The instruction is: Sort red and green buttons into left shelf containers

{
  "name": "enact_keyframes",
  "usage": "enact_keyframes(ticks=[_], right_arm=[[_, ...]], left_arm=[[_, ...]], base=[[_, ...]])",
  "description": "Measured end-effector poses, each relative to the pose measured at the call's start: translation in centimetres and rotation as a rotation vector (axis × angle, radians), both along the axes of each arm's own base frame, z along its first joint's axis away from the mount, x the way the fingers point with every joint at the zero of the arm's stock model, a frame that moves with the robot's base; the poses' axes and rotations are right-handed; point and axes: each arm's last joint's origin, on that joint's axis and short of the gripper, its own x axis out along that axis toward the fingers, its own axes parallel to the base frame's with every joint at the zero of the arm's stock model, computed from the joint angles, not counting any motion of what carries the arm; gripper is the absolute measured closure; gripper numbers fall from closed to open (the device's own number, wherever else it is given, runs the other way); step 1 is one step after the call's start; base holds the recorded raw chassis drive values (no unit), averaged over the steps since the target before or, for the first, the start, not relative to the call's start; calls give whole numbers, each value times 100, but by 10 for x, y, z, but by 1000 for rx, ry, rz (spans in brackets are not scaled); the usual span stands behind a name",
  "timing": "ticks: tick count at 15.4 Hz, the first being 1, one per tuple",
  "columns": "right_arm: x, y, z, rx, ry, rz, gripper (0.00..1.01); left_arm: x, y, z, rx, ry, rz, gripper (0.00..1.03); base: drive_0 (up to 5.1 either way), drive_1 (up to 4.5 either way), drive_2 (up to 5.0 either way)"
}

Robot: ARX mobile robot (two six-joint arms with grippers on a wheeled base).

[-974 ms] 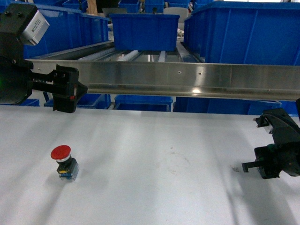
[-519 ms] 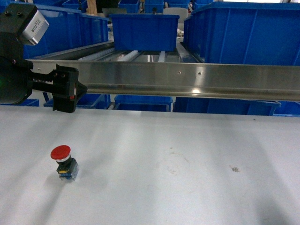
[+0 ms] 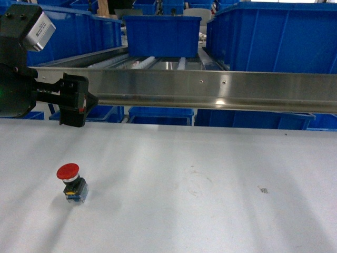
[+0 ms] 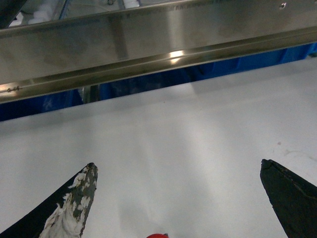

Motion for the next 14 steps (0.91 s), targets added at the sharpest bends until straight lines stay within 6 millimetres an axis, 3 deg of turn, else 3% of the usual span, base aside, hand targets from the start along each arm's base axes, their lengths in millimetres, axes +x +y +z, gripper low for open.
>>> enact_keyframes(ticks=[3, 9, 14], right_arm=[[0, 0, 0, 1, 0, 0, 72], [0, 0, 0, 3, 0, 0, 72], [0, 0, 0, 3, 0, 0, 72]], left_arm=[[8, -3, -27, 74, 101, 125, 5], [18, -9, -84, 29, 348, 268, 5], [26, -12, -112, 43, 407, 338, 5]], base=[[0, 0, 0], [0, 0, 0], [0, 0, 0]])
